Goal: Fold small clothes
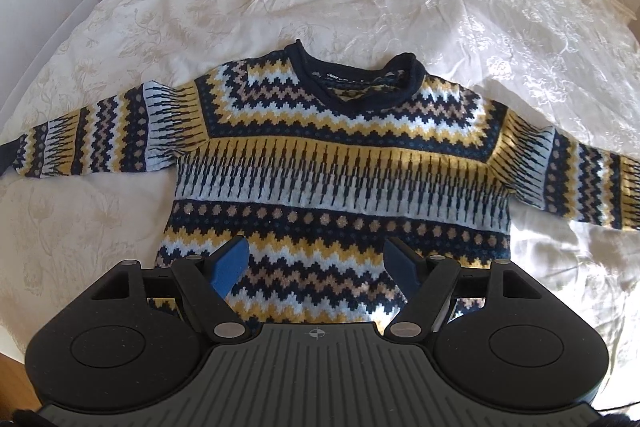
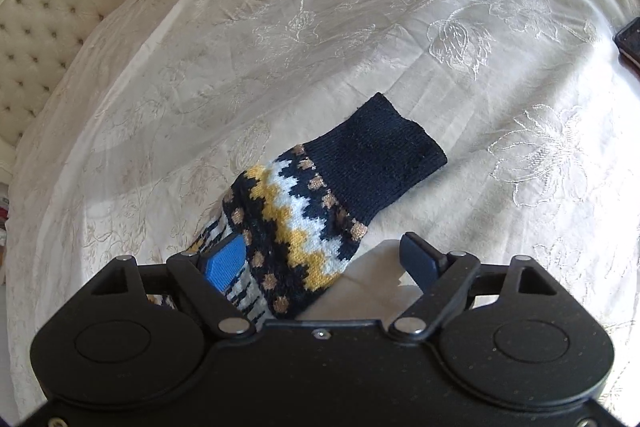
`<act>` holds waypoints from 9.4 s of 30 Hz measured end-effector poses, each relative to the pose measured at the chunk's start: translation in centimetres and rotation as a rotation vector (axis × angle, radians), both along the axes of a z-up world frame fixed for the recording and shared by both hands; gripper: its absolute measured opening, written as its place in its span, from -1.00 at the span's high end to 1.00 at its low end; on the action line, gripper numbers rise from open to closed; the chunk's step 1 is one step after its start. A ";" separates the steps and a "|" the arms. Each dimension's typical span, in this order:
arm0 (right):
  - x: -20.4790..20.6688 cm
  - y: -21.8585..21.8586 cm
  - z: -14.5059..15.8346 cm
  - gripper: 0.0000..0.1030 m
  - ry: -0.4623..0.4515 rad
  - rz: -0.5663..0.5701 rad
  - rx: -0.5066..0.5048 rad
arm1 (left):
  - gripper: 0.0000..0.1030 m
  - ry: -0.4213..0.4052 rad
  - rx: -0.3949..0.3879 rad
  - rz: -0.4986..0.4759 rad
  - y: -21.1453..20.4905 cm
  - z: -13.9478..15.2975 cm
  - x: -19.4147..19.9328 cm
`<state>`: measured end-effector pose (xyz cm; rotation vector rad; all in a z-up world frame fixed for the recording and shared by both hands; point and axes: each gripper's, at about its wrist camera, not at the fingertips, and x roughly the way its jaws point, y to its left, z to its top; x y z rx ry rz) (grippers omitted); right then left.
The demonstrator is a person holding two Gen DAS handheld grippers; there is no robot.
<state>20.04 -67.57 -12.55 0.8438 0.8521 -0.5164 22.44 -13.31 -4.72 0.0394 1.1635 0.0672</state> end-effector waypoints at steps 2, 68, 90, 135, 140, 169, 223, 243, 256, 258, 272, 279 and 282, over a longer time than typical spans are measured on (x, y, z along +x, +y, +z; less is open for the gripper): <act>0.3 -0.6 -0.5 -0.46 -0.026 -0.018 0.029 | -0.43 0.002 0.003 0.000 0.1 -0.1 0.0; 18.0 25.8 -7.8 -0.08 0.368 0.443 -0.736 | -0.39 -0.183 -0.124 -0.162 9.4 -3.4 7.9; 12.7 37.8 10.3 0.80 -0.282 0.664 -0.198 | -0.39 -0.170 -0.225 -0.091 16.0 -3.1 4.0; 6.0 38.8 -2.5 -0.80 -0.025 0.739 -0.095 | -0.12 0.013 -0.257 -0.178 13.4 -12.5 13.5; 7.4 39.0 -3.3 -0.80 -0.021 0.760 -0.087 | 0.36 0.010 -0.283 -0.141 13.2 -13.5 14.6; 10.3 37.5 -3.2 -0.84 -0.049 0.724 -0.130 | 0.86 -0.087 -0.133 -0.031 19.7 -9.2 14.1; 2.6 50.6 0.8 -0.99 0.022 0.808 -0.131 | -0.45 -0.258 -0.221 0.528 51.7 -8.7 4.1; 3.3 52.5 0.2 -0.99 0.050 0.826 -0.108 | 0.90 -0.310 -0.214 0.578 53.5 -7.7 6.7; 3.7 50.6 0.0 -0.99 -0.004 0.908 -0.066 | 0.90 -0.553 -0.216 0.239 40.2 6.3 4.2; 3.5 49.6 0.1 -0.99 -0.011 0.906 -0.062 | 0.90 -0.577 -0.219 0.191 37.6 7.8 4.2; 1.5 39.4 -0.2 -0.99 -0.014 0.807 -0.050 | 0.90 -0.531 -0.364 -0.144 14.6 5.4 8.3; 0.5 36.3 -0.6 -0.99 -0.001 0.755 -0.046 | 0.87 -0.392 -0.404 -0.276 4.2 -0.1 9.2; 0.2 35.5 -0.8 -0.99 -0.001 0.734 -0.043 | 0.86 -0.324 -0.421 -0.328 1.8 -2.0 9.4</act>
